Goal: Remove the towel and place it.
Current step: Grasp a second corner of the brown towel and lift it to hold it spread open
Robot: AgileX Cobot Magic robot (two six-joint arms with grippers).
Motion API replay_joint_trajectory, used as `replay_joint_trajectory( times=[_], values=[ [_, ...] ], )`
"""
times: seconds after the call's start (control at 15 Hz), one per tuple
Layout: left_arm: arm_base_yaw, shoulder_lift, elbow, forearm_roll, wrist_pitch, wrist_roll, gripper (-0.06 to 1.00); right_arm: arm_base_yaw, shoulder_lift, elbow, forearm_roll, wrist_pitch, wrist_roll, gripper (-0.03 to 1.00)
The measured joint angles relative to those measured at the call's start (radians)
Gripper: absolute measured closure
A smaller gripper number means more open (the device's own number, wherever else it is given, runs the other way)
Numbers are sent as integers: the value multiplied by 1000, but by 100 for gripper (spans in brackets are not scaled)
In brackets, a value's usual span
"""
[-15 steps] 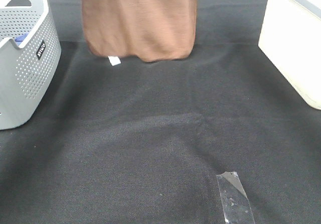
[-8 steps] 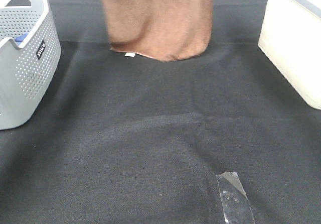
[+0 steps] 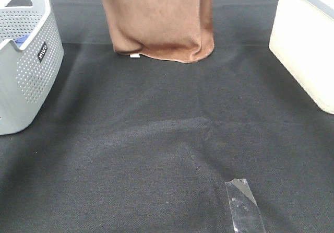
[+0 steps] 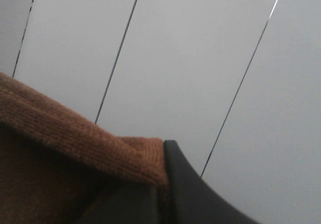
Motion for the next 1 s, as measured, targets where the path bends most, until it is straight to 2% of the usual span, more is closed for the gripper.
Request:
replay_joint_trajectory(
  times=[0.07,0.13,0.2,0.27,0.47,0.53,0.67,0.73,0.87,1.0],
  values=[
    [-30,0,0,46,160,-58,94,0,0,0,20,92,1,96],
    [-73,0,0,64,353,-69,94,0,0,0,38,187,10,96],
    [-113,0,0,38,529,-29,94,0,0,0,44,297,45,96],
    [-133,0,0,3,599,0,94,0,0,0,45,350,64,96],
    [-205,-11,0,-265,1020,264,94,-1,-6,0,45,625,158,96],
    [-215,-56,0,-368,1233,307,94,-1,-33,0,41,843,190,96],
    [-214,-128,0,-420,1383,321,94,-1,-87,0,34,990,219,96],
    [-214,-161,0,-430,1410,335,94,-1,-111,0,29,1053,225,96],
    [-214,-218,0,-478,1417,351,94,-1,-149,0,-3,1153,234,96],
    [-214,-292,91,-518,1417,359,94,-1,-179,17,-24,1178,269,96]
  ],
)
